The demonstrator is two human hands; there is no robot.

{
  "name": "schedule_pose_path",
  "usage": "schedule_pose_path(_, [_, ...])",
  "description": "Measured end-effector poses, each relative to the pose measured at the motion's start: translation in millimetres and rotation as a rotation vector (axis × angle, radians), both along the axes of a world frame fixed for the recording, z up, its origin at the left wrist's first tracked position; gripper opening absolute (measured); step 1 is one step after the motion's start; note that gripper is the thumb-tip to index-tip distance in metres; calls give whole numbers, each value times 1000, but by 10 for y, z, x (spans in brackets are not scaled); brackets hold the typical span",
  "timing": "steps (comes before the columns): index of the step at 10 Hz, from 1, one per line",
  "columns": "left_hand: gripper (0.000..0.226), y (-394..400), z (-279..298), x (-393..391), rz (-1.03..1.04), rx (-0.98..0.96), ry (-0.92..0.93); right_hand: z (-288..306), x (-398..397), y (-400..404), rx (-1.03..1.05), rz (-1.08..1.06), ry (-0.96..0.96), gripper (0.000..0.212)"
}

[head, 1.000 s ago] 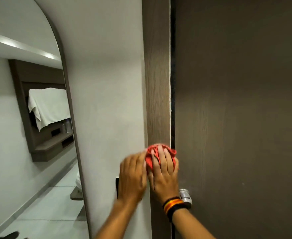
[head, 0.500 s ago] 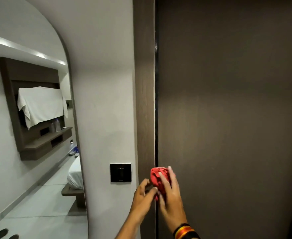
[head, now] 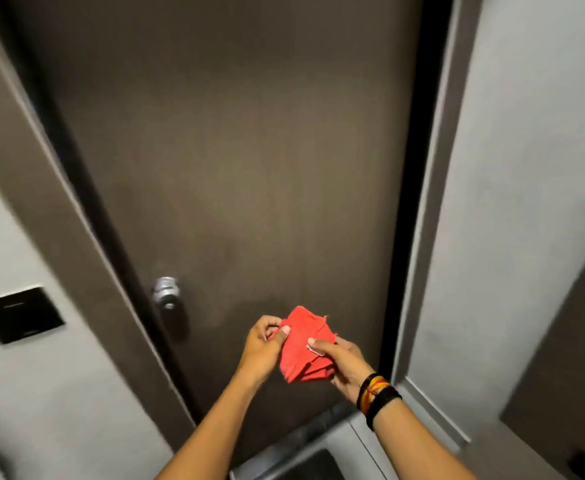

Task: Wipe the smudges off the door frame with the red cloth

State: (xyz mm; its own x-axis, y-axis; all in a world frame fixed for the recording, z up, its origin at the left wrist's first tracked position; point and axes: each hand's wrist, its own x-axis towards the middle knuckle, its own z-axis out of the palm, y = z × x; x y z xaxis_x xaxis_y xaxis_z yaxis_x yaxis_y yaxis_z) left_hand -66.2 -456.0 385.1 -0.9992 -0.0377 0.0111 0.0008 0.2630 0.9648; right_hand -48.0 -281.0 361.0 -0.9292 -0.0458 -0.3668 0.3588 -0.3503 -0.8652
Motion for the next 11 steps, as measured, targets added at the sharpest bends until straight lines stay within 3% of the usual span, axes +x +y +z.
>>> schedule_pose_path(2, [13,1469,-983,-53,-110,-121,-162,-978,224,1285,285,-349,-129,27])
schedule_pose_path(3, [24,2323,-1875,110,-255,-128,-297,-1608,534,1935,461,-480,-273,28])
schedule_pose_path(5, [30,3530,-3183,710,-358,-48,-625,-2850,1192,2994,671,-406,-568,6])
schedule_pose_path(6, [29,4010,-3782,956,-427,-1,-759,-3501,1478,3471,737,-404,-741,23])
schedule_pose_path(8, [36,4658,-4527,1195,-561,-18,-904,-4298,1715,4077,746,-460,-811,39])
schedule_pose_path(9, [39,4730,-4791,1226,-658,-117,-903,-4560,1732,4239,763,-382,-807,49])
schedule_pose_path(10, [42,4709,-4952,1232,-716,-313,-775,-4742,1750,4238,834,-296,-780,56])
schedule_pose_path(11, [52,4679,-4954,1196,-772,-598,-452,-4827,1746,4140,1059,-238,-626,61])
